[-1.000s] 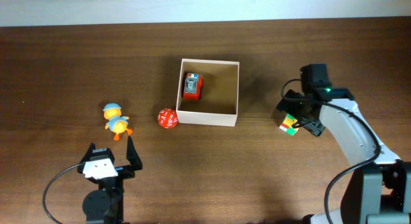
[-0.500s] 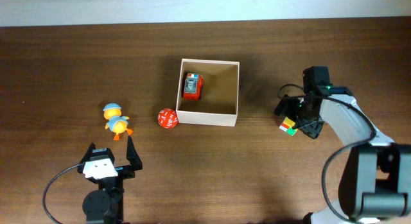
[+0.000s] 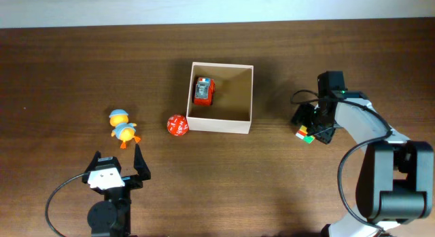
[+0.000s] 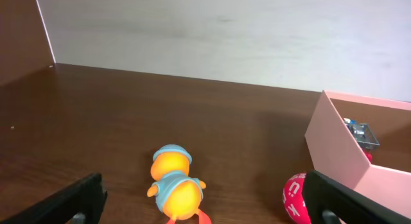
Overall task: Pack container
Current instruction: 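Lower the right gripper and grasp the Rubik's cube, then lift the cube and carry it left over the box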
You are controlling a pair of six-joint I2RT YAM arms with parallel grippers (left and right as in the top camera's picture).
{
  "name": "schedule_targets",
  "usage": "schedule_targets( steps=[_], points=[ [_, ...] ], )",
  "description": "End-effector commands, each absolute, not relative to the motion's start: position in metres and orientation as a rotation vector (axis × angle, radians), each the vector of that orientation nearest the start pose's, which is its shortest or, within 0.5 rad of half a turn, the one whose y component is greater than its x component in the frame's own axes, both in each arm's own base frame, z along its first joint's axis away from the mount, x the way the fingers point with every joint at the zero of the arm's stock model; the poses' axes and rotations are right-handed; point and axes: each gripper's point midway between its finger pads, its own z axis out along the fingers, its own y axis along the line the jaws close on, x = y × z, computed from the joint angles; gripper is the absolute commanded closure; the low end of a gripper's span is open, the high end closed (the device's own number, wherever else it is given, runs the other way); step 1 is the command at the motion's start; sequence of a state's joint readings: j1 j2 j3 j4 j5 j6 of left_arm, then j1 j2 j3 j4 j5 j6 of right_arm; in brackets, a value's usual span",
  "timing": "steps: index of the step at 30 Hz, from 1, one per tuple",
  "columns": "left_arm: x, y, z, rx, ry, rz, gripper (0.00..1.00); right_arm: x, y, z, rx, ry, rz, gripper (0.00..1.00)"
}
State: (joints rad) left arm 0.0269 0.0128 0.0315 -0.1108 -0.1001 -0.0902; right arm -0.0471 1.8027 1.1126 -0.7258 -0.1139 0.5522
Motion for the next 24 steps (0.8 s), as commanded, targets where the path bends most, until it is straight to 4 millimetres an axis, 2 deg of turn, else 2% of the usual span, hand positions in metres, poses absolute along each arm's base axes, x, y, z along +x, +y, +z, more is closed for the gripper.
schedule_targets(
  steps=[1, 4, 14, 24],
  points=[
    [0.244, 0.022, 0.158, -0.151, 1.654, 0.036, 0.01, 0.337, -0.002, 0.005, 0.894, 2.929, 0.175, 0.30],
    [0.244, 0.022, 0.158, -0.151, 1.654, 0.036, 0.01, 0.336, -0.004, 0.005, 0.873, 2.938, 0.156, 0.37],
    [0.244, 0.022, 0.158, -0.151, 1.654, 0.037, 0.01, 0.336, -0.020, 0.004, 0.871, 2.917, 0.014, 0.49],
    [0.244, 0.022, 0.158, -0.151, 1.654, 0.037, 0.01, 0.345, -0.015, 0.006, 0.774, 2.917, 0.066, 0.50]
  ],
)
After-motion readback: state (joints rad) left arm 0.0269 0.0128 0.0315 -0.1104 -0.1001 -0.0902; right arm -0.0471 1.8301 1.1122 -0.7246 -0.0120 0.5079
